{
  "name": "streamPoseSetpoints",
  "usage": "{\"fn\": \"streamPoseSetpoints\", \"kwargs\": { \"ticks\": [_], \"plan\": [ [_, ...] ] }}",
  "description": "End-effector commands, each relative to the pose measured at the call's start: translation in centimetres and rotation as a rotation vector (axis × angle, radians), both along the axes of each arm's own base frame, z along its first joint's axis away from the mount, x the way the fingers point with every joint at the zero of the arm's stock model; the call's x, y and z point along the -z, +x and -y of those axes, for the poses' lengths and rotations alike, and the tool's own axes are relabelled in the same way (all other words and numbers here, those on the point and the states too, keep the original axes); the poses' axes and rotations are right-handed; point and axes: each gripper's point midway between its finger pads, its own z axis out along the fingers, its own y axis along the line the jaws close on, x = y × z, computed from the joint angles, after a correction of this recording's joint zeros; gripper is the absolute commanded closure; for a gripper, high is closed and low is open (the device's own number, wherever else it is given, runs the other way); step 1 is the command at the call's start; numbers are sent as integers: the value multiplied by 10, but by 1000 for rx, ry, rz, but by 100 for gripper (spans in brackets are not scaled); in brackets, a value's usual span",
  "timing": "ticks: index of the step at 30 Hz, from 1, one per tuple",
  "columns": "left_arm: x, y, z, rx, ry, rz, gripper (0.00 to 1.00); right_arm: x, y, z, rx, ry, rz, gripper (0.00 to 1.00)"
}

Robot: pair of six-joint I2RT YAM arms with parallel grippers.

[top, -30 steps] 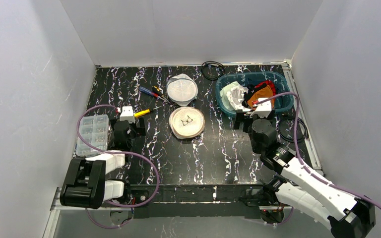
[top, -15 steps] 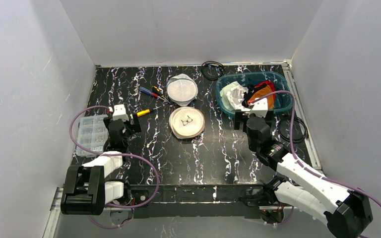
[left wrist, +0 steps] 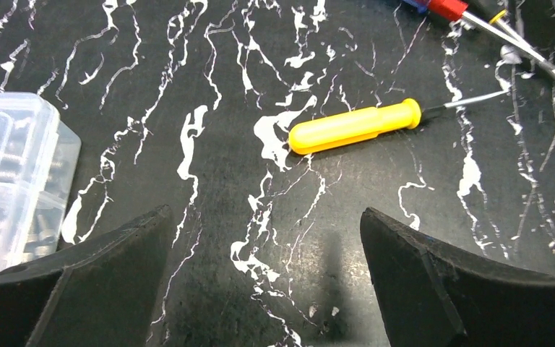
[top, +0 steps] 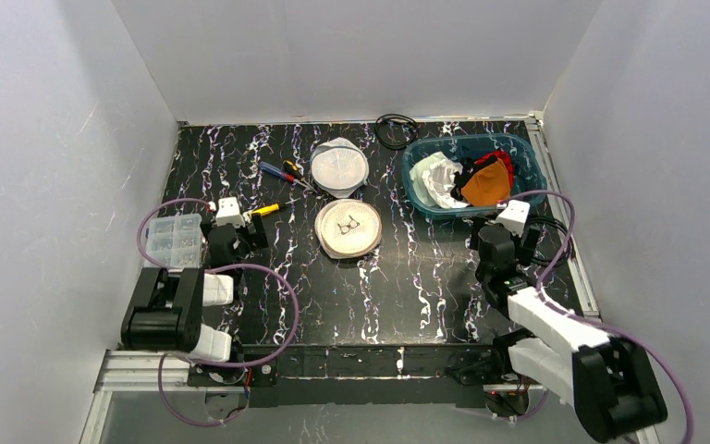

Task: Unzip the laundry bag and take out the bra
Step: Reset both arms

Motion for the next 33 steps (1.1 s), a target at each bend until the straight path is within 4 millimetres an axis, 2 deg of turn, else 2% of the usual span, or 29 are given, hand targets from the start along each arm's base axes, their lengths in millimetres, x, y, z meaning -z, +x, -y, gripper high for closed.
{"fn": "streamPoseSetpoints", "kwargs": {
  "ticks": [1,3,5,8,13,15,18,19,22,25,33],
  "plan": [
    [-7,10,-3,-9,12,89,1,6,31,-13,-44,74,68,1],
    [-6,10,-8,-49,-3,70,1,20,33,-4,9,49,61,1],
    [-7,9,-12,-75,-4,81,1,22,40,-1,4,26,79,1],
    [-7,8,-18,-113,-2,81,2,15,56,-10,-96,27,133,1],
    [-7,11,-18,-111,4,69,1,7,54,-14,-169,2,200,1],
    [-6,13,-16,-100,6,59,1,8,59,-23,-224,-5,185,1],
    [-6,14,-16,-98,6,56,2,23,69,-40,-369,-55,154,1],
    [-5,13,-16,-98,5,55,1,23,69,-40,-363,-52,172,1],
    [-6,13,-15,-96,5,56,2,28,63,-17,-234,-12,209,1],
    [-5,12,-16,-96,5,54,1,35,73,-7,-146,-8,160,1],
    [-6,13,-15,-95,5,56,1,39,79,-2,-136,18,135,1]
  ]
}}
